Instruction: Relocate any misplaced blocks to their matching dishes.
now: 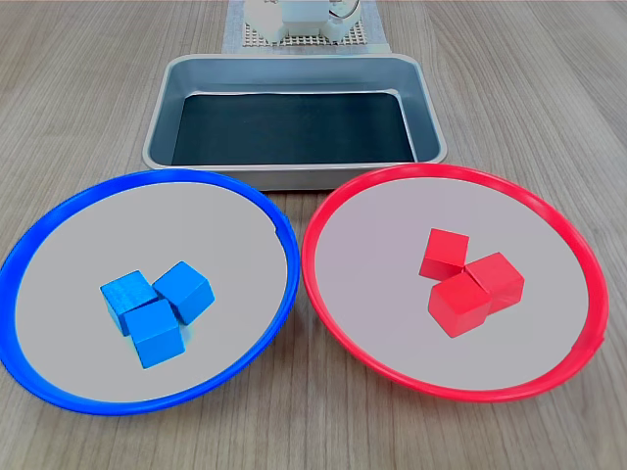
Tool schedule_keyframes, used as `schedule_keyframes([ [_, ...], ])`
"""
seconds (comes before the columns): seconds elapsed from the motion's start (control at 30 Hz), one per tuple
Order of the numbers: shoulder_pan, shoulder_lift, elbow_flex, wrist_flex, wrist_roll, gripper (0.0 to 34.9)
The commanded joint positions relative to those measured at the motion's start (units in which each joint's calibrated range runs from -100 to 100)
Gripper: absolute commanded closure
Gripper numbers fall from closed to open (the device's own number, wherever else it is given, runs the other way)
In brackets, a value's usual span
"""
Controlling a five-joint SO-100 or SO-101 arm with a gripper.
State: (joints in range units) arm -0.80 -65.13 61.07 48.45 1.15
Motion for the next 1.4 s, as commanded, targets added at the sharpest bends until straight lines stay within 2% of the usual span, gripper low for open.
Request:
schedule_keyframes([
  [0.0, 1.2, -11.4, 7.4, 1.0, -1.2, 34.6],
  [0.33, 1.0, -33.0, 22.5, 9.8, -1.9, 34.6],
  [0.73, 0.7, -33.8, 31.2, 6.6, -2.3, 34.6],
  [1.37, 1.4, -33.8, 36.1, 7.9, -2.1, 34.6],
])
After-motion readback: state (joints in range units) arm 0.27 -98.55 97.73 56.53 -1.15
